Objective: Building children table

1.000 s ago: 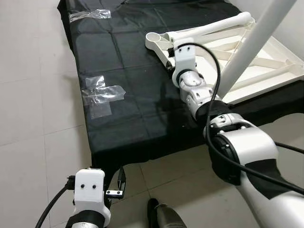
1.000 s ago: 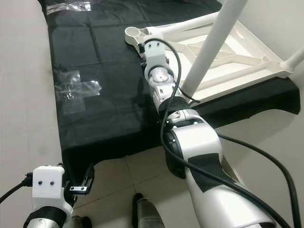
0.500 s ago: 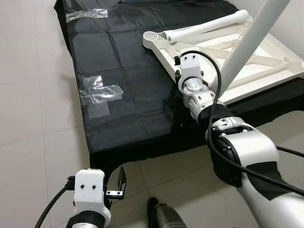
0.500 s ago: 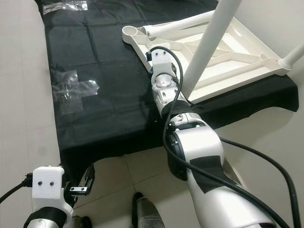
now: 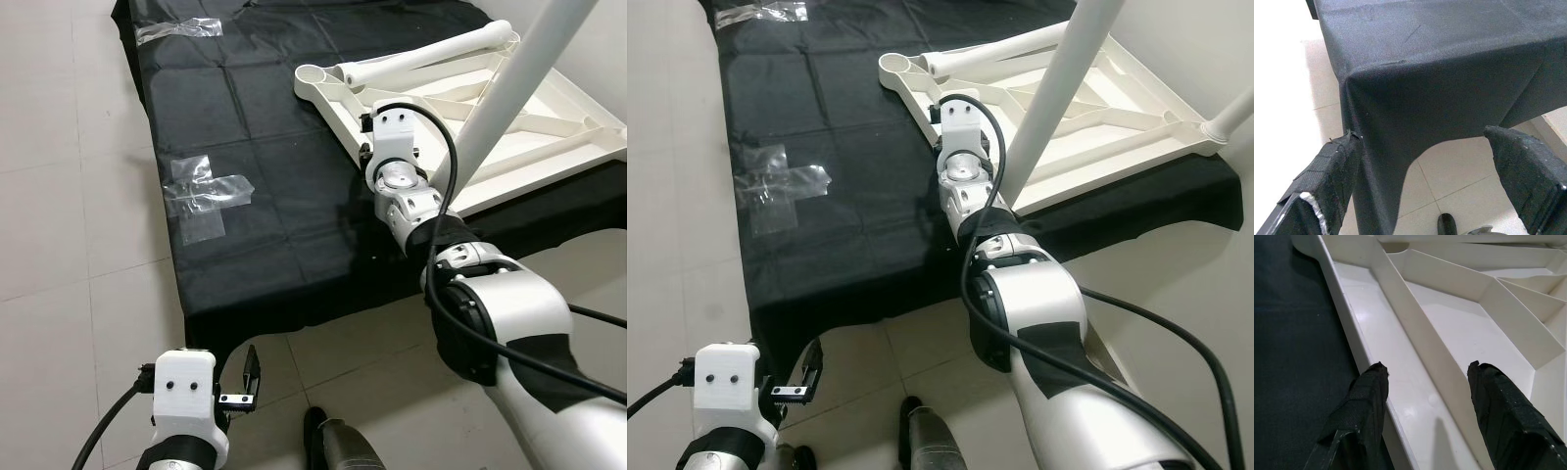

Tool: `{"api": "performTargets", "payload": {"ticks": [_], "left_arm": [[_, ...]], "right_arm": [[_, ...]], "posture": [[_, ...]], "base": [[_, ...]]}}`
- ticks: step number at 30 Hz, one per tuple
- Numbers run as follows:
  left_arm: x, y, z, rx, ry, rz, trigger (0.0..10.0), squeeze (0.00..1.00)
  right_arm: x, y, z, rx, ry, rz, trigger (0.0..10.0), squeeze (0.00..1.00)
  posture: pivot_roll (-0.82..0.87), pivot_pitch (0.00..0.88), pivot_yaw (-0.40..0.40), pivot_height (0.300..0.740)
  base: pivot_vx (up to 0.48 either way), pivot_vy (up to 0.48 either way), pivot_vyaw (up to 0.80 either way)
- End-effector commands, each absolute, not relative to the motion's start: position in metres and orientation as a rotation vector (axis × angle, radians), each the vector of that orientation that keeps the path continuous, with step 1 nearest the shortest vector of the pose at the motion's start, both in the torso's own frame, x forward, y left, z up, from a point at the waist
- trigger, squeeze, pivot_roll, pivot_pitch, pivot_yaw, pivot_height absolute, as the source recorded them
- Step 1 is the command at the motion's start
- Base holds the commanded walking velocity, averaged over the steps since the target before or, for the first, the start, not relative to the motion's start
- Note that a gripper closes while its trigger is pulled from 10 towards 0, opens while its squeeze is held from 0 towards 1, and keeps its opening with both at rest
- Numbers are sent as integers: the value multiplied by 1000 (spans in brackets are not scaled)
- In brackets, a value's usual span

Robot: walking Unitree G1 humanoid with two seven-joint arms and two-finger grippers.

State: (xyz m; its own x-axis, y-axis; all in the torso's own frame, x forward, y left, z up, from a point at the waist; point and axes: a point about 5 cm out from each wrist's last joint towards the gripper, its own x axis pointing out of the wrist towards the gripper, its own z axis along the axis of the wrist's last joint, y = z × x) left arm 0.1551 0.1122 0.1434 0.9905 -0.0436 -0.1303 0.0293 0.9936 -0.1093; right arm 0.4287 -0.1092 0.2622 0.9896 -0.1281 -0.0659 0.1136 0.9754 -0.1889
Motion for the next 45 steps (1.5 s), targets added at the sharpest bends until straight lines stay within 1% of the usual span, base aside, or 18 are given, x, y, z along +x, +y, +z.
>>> {"api": "performTargets", "payload": {"ticks": [1,6,8,9,10,11,16,17,18,27,32,33,45], "left_arm": [[144,74,148,-237,165,-169,10000,0],[144,73,148,-238,165,-168,10000,0],[144,73,148,-239,166,-169,10000,0],[144,73,148,-239,166,-169,10000,0],[144,73,148,-239,166,-169,10000,0],[144,73,148,-239,167,-169,10000,0],[144,73,148,-240,167,-170,10000,0],[144,73,148,-241,169,-169,10000,0],[144,73,148,-242,169,-170,10000,0],[143,73,147,-247,172,-169,10000,0],[143,73,147,-250,173,-166,10000,0],[143,73,147,-251,173,-165,10000,0],[142,73,146,-257,175,-164,10000,0]], "right_arm": [[427,-108,249,-203,140,-107,10000,0],[426,-104,241,-170,187,-63,10000,0],[426,-103,238,-197,194,-32,10000,0],[425,-104,235,-204,203,-30,10000,867],[425,-104,235,-204,203,-30,10000,867],[425,-104,233,-220,210,-17,10000,1000],[425,-104,231,-214,221,-18,10000,1000],[425,-105,230,-220,229,-23,10000,373],[424,-106,229,-225,235,-22,10000,0],[423,-108,222,-241,290,2,10000,0],[422,-107,218,-258,338,83,10000,0],[422,-107,218,-269,344,102,0,0],[422,-105,225,-336,343,173,0,0]], "posture": [[10,321,-129,740],[10,321,-129,740],[10,321,-129,740],[10,321,-129,740],[10,321,-129,740],[10,321,-129,740],[10,322,-131,740],[10,322,-131,740],[10,322,-130,740],[8,317,-132,740],[5,315,-133,740],[6,314,-138,740],[2,311,-141,740]], "base": [[0,0,0],[0,0,0],[0,0,0],[0,0,0],[0,0,0],[0,0,0],[0,0,0],[0,0,0],[0,0,0],[0,0,0],[0,0,0],[0,0,0],[0,0,0]]}}
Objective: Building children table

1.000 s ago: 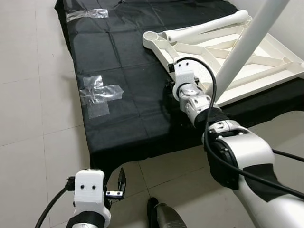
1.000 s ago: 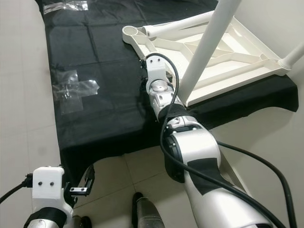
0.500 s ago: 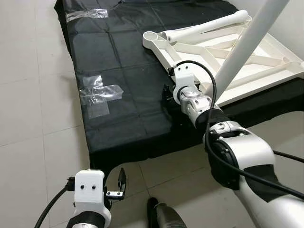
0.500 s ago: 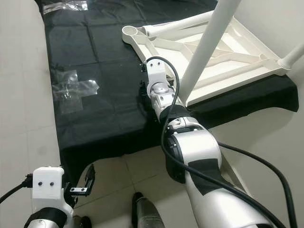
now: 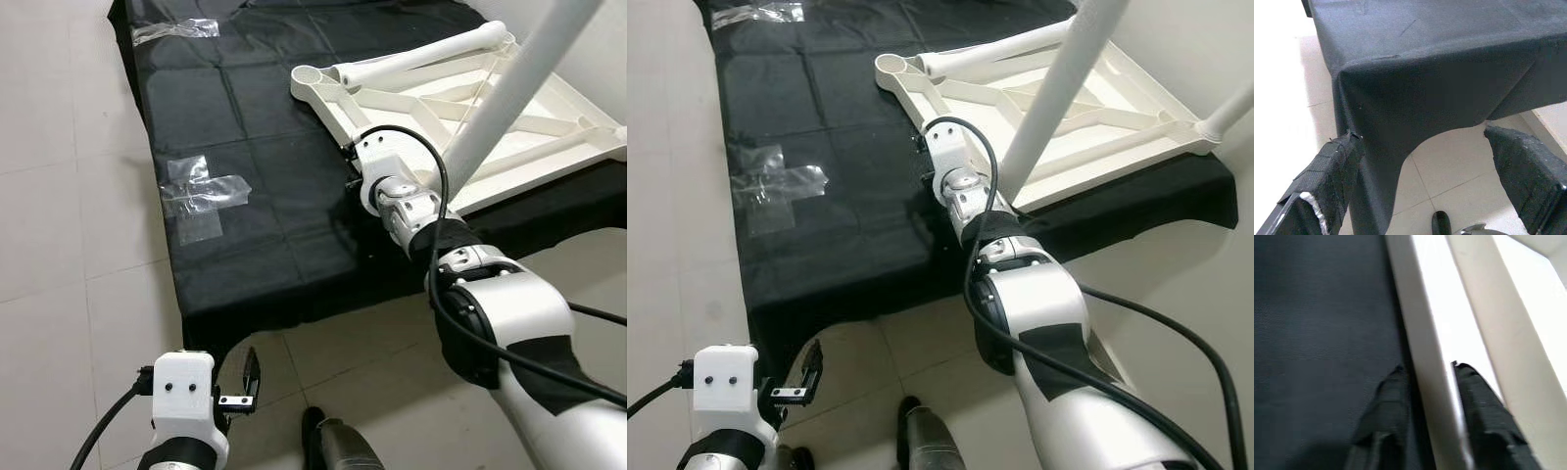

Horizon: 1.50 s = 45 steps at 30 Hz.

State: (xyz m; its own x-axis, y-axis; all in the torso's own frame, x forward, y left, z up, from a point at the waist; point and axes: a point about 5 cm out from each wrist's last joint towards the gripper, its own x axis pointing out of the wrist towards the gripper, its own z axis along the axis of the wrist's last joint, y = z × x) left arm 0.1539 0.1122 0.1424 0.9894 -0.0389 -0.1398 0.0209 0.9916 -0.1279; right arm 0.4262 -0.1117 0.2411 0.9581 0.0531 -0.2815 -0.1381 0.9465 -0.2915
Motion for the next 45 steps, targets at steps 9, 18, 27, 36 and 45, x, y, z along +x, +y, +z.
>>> {"api": "performTargets", "payload": {"ticks": [9,18,27,36,45], "left_arm": [[144,72,146,-257,173,-165,10000,0],[147,73,145,-256,169,-162,10000,0],[147,74,145,-253,169,-161,10000,0],[149,76,144,-246,167,-163,10000,0],[153,76,142,-241,166,-168,10000,0]], "right_arm": [[421,-99,223,-436,354,289,0,0],[417,-91,219,-558,386,492,0,0],[415,-98,214,-620,424,559,0,0],[405,-98,203,-645,522,830,0,0],[396,-93,207,-664,532,1071,0,0]], "posture": [[-5,306,-141,740],[-6,305,-139,740],[-9,305,-137,740],[-12,296,-128,740],[-16,288,-123,740]], "base": [[0,0,0],[0,0,0],[0,0,0],[0,0,0],[0,0,0]]}}
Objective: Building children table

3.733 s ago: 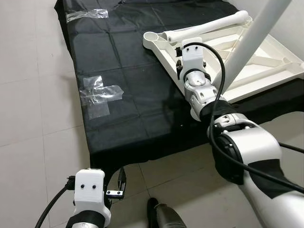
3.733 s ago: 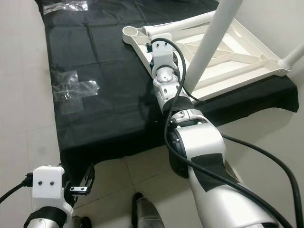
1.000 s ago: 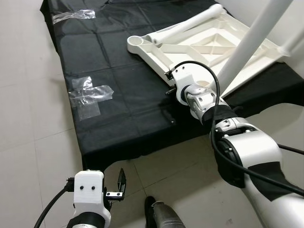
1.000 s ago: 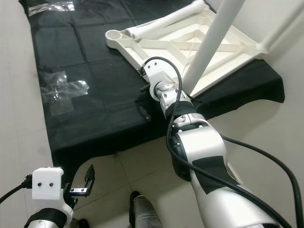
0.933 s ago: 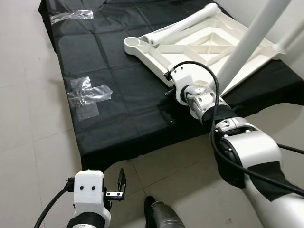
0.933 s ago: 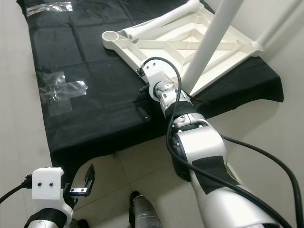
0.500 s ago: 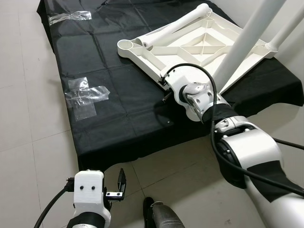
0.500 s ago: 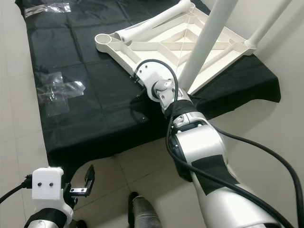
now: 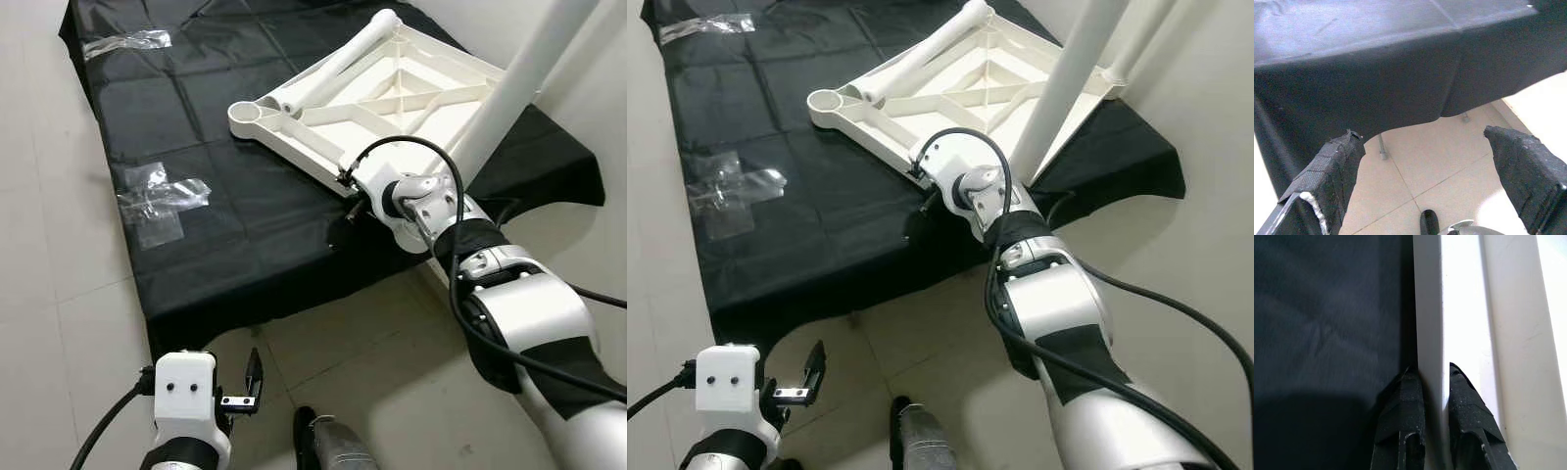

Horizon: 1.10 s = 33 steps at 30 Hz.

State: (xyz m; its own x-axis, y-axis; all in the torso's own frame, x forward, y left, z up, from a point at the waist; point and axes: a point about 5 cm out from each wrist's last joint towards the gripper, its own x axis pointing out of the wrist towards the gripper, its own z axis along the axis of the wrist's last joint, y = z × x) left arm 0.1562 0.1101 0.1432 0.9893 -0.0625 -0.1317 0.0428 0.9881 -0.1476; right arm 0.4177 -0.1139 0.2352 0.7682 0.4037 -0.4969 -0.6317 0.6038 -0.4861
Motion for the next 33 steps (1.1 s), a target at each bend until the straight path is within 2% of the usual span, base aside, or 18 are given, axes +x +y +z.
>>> {"api": "performTargets", "payload": {"ticks": [1,4,10,18,19,23,30,33], "left_arm": [[153,76,142,-241,166,-168,10000,0],[153,76,142,-241,166,-168,10000,0],[154,77,142,-242,162,-169,10000,0],[154,77,142,-243,162,-172,10000,0],[154,77,142,-243,162,-171,10000,0],[155,76,142,-244,161,-169,10000,0],[154,76,142,-244,162,-171,10000,0],[154,76,142,-245,162,-171,10000,0]], "right_arm": [[396,-93,207,-664,532,1071,0,0],[394,-94,207,-678,531,1114,0,0],[385,-110,210,-684,542,1323,0,0],[381,-110,208,-698,514,1395,0,0],[380,-109,208,-719,478,1403,10000,0],[380,-104,215,-701,413,1435,10000,0],[373,-86,241,-618,234,1618,10000,0],[374,-80,244,-647,181,1597,10000,0]], "posture": [[-16,288,-123,740],[-16,288,-123,740],[-27,283,-122,740],[-22,283,-124,740],[-22,283,-124,740],[-22,283,-124,740],[-18,277,-121,740],[-18,277,-121,740]], "base": [[0,0,0],[0,0,0],[0,0,0],[0,0,0],[0,0,0],[0,0,0],[0,0,0],[0,0,0]]}}
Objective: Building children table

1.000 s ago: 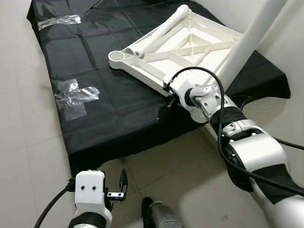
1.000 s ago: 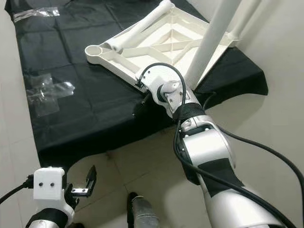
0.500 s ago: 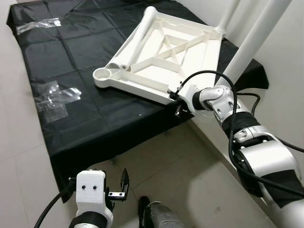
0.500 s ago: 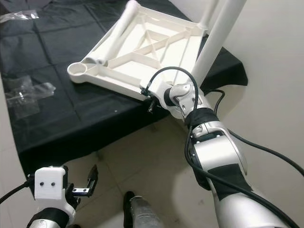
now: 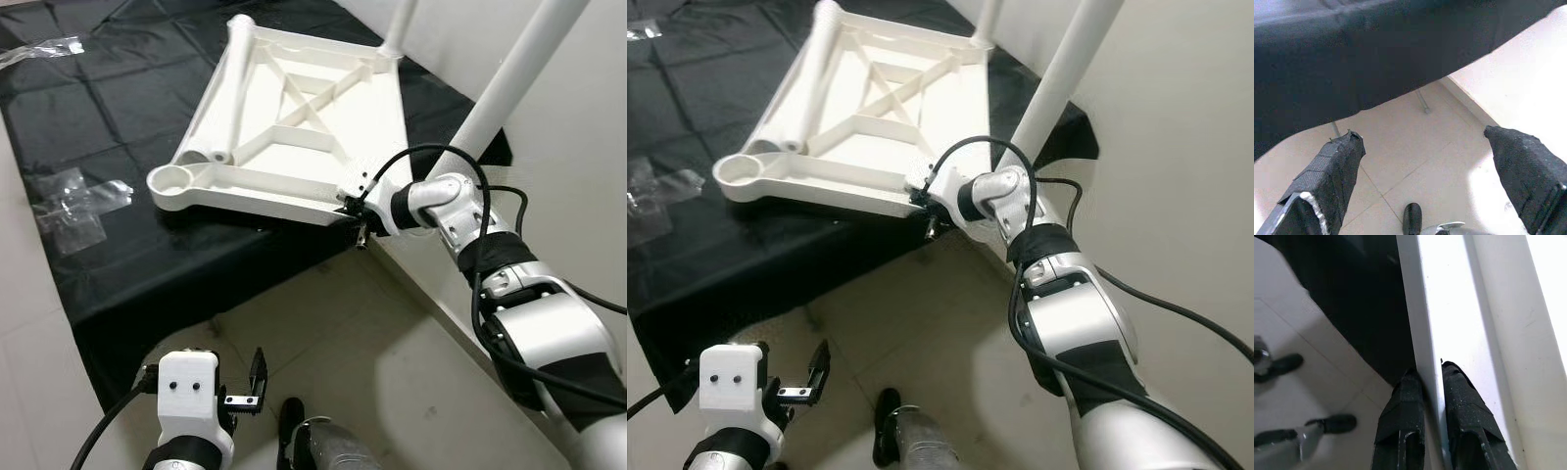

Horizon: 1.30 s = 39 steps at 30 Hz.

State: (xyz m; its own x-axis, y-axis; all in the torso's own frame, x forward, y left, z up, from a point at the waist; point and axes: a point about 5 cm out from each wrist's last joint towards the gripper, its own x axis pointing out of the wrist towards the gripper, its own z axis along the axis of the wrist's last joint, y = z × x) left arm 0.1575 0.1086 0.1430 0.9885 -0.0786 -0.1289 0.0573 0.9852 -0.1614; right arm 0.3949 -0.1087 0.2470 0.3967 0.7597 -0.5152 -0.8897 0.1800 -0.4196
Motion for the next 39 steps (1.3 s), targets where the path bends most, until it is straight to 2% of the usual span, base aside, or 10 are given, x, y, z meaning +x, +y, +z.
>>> {"api": "performTargets", "payload": {"ticks": [1,6,14,15,18,20,23,24,33,39], "left_arm": [[154,76,142,-245,162,-171,10000,0],[154,76,142,-245,163,-173,10000,0],[152,77,142,-246,163,-170,10000,0],[152,77,142,-244,164,-172,10000,0],[152,77,142,-245,161,-174,10000,0],[153,76,142,-247,158,-172,10000,0],[154,75,142,-247,157,-169,10000,0],[154,75,143,-247,156,-165,10000,0],[156,72,143,-260,152,-155,10000,0],[157,72,142,-265,153,-159,10000,0]], "right_arm": [[374,-80,244,-647,181,1597,10000,0],[374,-76,248,-667,137,1609,10000,0],[390,-52,245,-899,80,1253,10000,0],[396,-44,244,-929,114,1122,10000,1000],[403,-30,250,-882,134,928,10000,1000],[406,-16,269,-740,48,764,10000,1000],[408,-12,278,-675,11,699,10000,1000],[408,-8,286,-643,-30,672,10000,0],[404,2,293,-587,-80,716,10000,0],[403,-2,299,-364,-109,770,10000,0]], "posture": [[-18,277,-121,740],[-18,272,-123,740],[-31,272,-120,740],[-40,272,-112,740],[-51,272,-112,740],[-34,269,-133,740],[-34,269,-133,740],[-28,272,-148,740],[-33,274,-158,740],[-37,276,-150,740]], "base": [[0,0,0],[0,0,0],[0,0,0],[0,0,0],[0,0,0],[0,0,0],[0,0,0],[0,0,0],[0,0,0],[0,0,0]]}}
